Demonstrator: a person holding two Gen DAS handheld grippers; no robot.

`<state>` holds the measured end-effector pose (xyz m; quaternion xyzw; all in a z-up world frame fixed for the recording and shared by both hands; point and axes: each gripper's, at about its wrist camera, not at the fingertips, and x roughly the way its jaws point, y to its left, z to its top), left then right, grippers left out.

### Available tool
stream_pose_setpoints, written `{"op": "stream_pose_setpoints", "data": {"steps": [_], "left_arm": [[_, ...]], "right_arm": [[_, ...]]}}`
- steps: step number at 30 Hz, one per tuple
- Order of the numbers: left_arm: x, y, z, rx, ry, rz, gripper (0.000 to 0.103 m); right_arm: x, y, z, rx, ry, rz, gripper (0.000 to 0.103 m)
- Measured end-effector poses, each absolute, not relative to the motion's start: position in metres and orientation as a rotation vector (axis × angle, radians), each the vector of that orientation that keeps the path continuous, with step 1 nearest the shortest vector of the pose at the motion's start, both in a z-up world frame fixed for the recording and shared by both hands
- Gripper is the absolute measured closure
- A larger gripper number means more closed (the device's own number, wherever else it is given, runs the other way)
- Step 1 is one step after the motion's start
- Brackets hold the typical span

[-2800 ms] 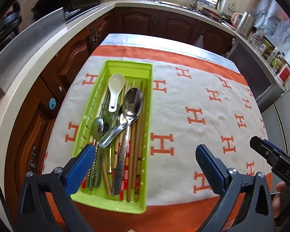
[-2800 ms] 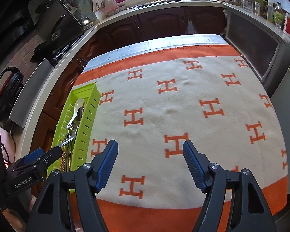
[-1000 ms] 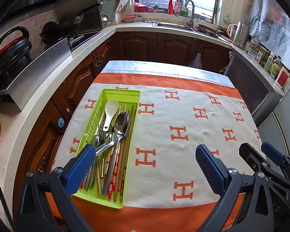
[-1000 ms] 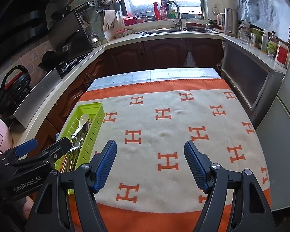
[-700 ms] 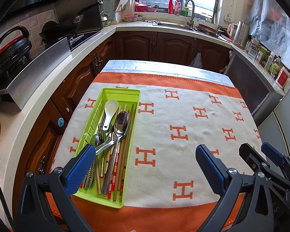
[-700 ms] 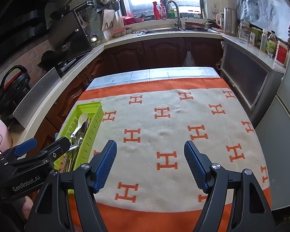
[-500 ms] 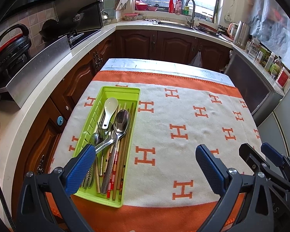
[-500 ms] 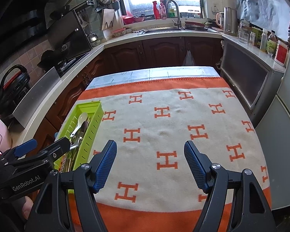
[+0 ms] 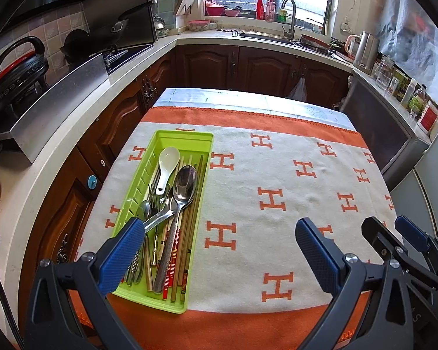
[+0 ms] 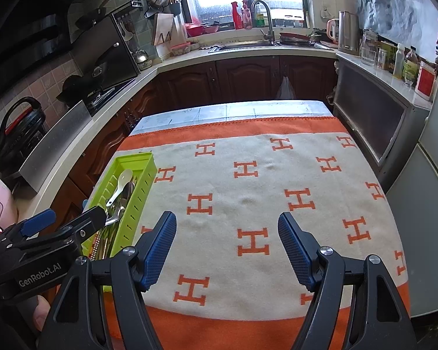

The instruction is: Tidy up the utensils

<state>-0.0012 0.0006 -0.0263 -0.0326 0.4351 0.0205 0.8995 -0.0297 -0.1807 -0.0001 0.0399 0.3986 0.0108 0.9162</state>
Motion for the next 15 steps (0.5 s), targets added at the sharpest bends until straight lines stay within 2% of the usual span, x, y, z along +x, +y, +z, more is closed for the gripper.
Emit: {"op": "stream_pose_setpoints", "data": {"steps": [15], "left_arm": [[-0.0007, 0.002, -0.0271, -0.067, 0.906, 0.044, 0.001]], "right_arm": [[-0.0295, -0.1811, 0.0, 0.084, 0.822, 0.023, 0.03]]}}
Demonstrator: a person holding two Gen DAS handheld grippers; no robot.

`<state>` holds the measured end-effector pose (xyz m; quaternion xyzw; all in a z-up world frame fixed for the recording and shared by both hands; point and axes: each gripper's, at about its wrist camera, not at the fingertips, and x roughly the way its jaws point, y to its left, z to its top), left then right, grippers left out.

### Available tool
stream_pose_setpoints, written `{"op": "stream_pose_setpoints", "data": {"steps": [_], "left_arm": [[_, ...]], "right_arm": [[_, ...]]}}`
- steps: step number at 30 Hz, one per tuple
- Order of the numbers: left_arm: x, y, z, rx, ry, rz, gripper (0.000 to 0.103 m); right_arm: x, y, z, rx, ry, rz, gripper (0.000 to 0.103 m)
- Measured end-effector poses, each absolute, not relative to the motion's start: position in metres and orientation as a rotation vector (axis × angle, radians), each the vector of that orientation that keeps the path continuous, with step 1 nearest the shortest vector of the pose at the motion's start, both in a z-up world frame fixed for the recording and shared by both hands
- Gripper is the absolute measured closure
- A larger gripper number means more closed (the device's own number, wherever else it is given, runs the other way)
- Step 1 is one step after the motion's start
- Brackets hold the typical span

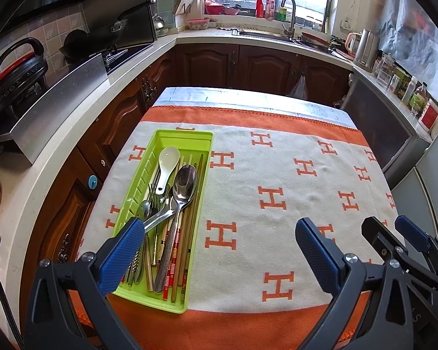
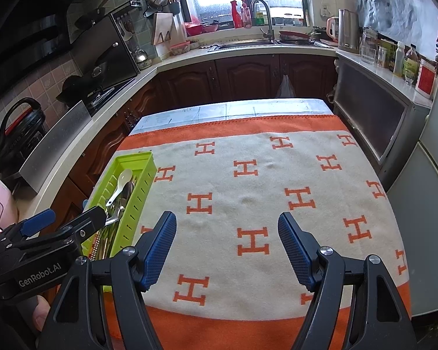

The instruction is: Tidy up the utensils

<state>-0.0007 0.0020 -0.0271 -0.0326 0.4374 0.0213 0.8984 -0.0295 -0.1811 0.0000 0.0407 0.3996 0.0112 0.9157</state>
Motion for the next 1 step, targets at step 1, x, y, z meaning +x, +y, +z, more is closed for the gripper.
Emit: {"op": "stream_pose_setpoints", "data": {"steps": [1], "left_arm": [[-0.0007, 0.0019, -0.027, -0.068, 0.906, 0.044, 0.001]], "right_arm": [[-0.0295, -0.1811, 0.0001, 0.084, 0.822, 0.023, 0.03]]}}
